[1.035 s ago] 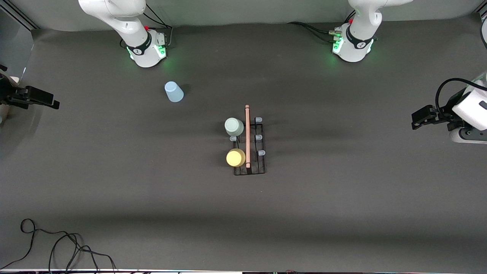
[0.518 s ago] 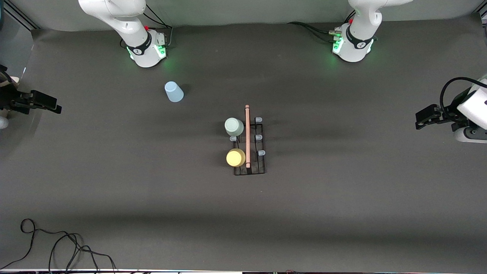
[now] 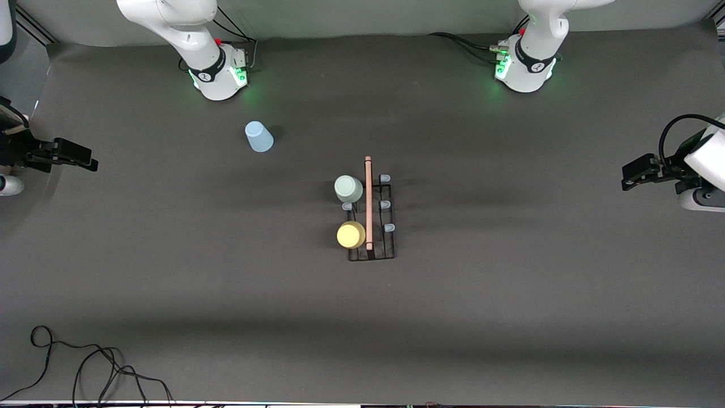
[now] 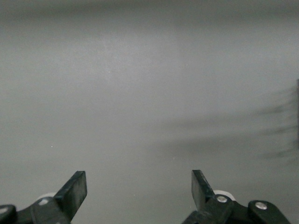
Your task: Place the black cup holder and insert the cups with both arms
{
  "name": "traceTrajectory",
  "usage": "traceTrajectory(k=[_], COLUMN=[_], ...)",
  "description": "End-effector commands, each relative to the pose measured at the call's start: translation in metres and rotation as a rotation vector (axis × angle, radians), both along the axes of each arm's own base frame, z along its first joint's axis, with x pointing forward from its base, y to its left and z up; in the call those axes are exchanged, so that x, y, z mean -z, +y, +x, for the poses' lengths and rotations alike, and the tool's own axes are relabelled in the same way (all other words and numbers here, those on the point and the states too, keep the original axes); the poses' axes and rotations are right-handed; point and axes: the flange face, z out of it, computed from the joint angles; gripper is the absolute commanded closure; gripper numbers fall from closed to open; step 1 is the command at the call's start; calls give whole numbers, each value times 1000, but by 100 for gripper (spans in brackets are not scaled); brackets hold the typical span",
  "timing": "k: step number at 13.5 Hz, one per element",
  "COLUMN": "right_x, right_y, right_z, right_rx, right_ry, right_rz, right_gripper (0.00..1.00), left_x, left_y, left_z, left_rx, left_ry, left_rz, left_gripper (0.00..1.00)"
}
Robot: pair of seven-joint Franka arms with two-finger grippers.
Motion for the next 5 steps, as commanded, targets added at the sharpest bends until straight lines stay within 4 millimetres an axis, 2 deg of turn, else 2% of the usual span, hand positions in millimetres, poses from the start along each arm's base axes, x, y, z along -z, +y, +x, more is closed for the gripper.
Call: traceTrajectory(k=[1,5], right_x=[1,1], right_y=[3,2], right_z=[1,1], right_rx=[-4,0], right_ry=[-11,-15], right_rz=[6,18], right_gripper=[0,0], left_x=[-11,-15], left_y=[-1,12], left_z=[-3,-4], left_rx=[15,0], left_ry=[-5,-16], left_rz=[6,5], left_gripper=[0,0])
